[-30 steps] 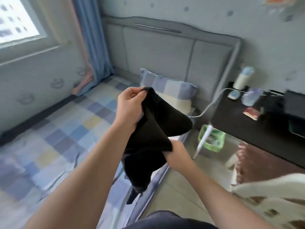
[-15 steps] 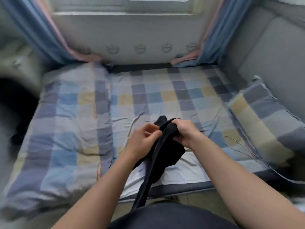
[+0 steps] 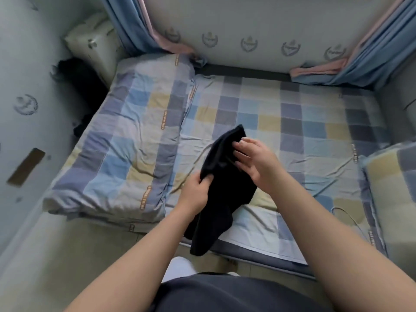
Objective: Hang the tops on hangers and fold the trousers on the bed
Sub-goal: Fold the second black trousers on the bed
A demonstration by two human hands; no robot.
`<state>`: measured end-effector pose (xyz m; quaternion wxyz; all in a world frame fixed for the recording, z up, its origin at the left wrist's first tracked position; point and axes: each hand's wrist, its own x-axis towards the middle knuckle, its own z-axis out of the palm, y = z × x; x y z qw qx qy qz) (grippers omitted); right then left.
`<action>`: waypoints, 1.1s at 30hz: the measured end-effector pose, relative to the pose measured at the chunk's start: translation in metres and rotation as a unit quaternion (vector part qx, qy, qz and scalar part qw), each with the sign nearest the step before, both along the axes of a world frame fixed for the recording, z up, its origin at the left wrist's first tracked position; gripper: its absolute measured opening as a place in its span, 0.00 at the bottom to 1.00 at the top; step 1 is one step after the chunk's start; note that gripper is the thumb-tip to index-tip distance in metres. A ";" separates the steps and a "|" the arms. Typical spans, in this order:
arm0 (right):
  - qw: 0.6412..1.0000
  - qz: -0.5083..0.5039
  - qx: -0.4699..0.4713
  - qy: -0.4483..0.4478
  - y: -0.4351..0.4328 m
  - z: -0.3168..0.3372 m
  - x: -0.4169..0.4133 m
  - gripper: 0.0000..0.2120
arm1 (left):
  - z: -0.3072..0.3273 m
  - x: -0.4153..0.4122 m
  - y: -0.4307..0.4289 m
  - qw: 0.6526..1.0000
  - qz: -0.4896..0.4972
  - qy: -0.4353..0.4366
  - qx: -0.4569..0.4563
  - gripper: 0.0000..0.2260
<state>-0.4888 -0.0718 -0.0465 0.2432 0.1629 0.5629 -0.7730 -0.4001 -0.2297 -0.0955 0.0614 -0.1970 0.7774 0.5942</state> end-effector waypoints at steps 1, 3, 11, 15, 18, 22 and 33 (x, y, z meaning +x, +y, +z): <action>0.998 0.020 0.053 0.023 0.007 -0.009 0.003 0.16 | 0.007 -0.003 0.002 0.999 0.031 0.006 0.041 0.08; 0.986 0.072 0.141 0.060 0.018 -0.029 0.016 0.23 | 0.022 -0.015 0.004 0.989 0.088 0.006 0.117 0.08; 0.951 0.131 0.249 0.125 0.022 -0.093 0.069 0.09 | 0.047 -0.043 0.009 0.974 0.050 -0.014 0.219 0.06; 0.957 0.027 0.261 0.119 0.023 -0.085 0.044 0.07 | 0.045 -0.062 -0.020 0.981 0.013 0.006 0.192 0.17; 0.956 -0.030 0.270 0.107 0.022 -0.065 0.025 0.06 | 0.043 -0.071 -0.043 0.995 -0.062 0.008 0.073 0.36; 0.963 -0.059 0.228 0.131 0.000 -0.031 0.005 0.10 | 0.040 -0.070 -0.048 0.947 -0.285 0.083 -0.121 0.46; 0.951 0.016 0.180 0.251 -0.058 0.025 0.005 0.09 | 0.033 -0.084 -0.075 0.967 -0.175 0.165 -0.089 0.08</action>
